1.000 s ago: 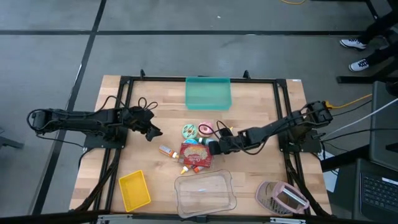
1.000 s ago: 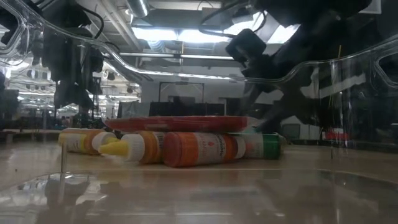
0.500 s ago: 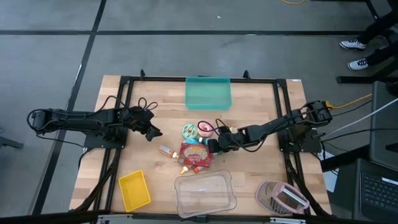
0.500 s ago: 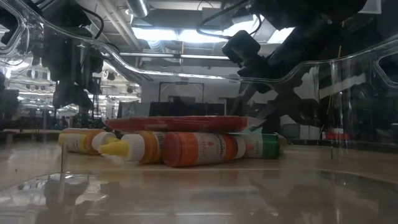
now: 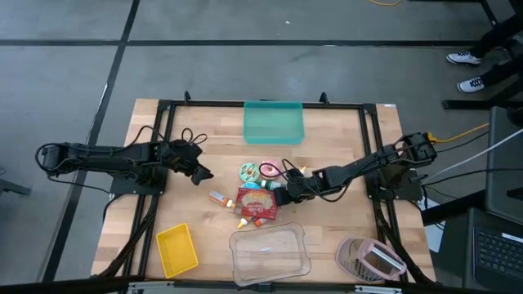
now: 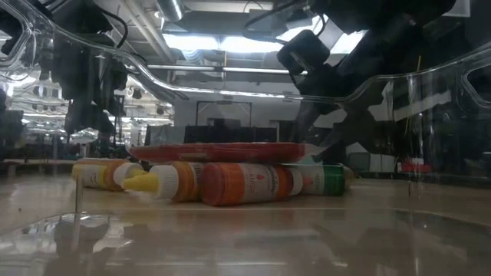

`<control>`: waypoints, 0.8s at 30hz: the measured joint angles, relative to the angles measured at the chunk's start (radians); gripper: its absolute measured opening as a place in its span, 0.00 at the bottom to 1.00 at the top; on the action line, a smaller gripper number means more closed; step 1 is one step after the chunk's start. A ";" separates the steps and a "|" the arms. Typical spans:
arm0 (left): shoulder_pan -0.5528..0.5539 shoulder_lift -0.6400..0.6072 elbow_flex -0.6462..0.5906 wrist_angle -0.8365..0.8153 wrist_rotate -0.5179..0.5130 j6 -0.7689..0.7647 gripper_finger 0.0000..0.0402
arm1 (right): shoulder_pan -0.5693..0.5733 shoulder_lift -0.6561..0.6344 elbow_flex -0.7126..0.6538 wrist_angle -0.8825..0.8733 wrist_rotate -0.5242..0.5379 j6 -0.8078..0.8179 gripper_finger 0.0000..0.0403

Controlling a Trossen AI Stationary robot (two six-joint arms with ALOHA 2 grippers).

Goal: Pick & Place Food Item
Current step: Put the red popcorn bag into the blue bin

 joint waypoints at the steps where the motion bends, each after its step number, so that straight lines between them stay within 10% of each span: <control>1: 0.000 0.000 0.000 0.000 0.000 0.000 0.46 | 0.000 0.007 0.000 0.006 0.000 0.001 0.41; 15: 0.000 0.000 0.000 -0.001 0.000 -0.023 0.45 | -0.025 0.099 -0.001 0.136 -0.031 -0.018 0.39; 24: 0.000 0.000 0.000 -0.001 -0.004 -0.024 0.45 | -0.048 0.099 0.001 0.149 -0.035 -0.052 0.03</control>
